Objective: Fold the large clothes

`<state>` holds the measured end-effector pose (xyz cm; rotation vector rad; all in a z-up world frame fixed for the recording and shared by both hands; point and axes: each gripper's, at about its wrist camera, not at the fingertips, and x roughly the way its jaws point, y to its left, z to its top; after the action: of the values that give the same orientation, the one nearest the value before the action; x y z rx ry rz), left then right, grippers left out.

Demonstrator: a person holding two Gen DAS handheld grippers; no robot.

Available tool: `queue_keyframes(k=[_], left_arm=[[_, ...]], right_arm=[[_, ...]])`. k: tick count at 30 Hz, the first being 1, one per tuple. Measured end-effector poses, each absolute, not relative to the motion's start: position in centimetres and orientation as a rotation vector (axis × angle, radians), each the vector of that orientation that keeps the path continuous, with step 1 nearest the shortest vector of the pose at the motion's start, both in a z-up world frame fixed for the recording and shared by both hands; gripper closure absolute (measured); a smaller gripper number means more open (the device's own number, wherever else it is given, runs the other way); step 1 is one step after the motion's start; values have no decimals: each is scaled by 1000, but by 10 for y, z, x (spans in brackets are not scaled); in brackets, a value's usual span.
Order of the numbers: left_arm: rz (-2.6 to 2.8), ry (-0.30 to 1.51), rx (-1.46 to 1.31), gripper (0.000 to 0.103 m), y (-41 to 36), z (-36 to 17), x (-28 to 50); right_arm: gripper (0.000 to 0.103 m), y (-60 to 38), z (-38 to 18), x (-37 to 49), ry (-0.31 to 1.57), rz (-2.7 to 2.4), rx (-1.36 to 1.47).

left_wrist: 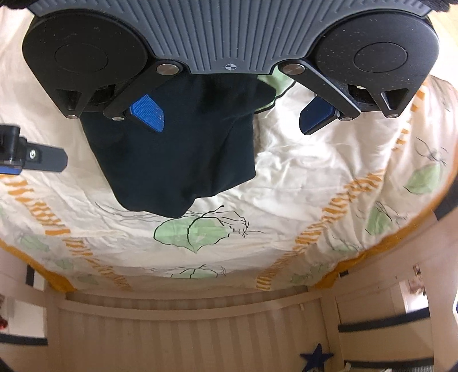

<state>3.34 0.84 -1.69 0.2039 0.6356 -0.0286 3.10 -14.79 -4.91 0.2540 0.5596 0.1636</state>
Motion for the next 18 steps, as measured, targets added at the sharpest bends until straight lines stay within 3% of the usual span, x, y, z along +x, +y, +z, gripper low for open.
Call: queue_keyframes(k=[18], left_arm=[[-86, 697, 127, 1, -1, -13, 2]], right_arm=[[0, -149, -60, -24, 634, 99, 200]])
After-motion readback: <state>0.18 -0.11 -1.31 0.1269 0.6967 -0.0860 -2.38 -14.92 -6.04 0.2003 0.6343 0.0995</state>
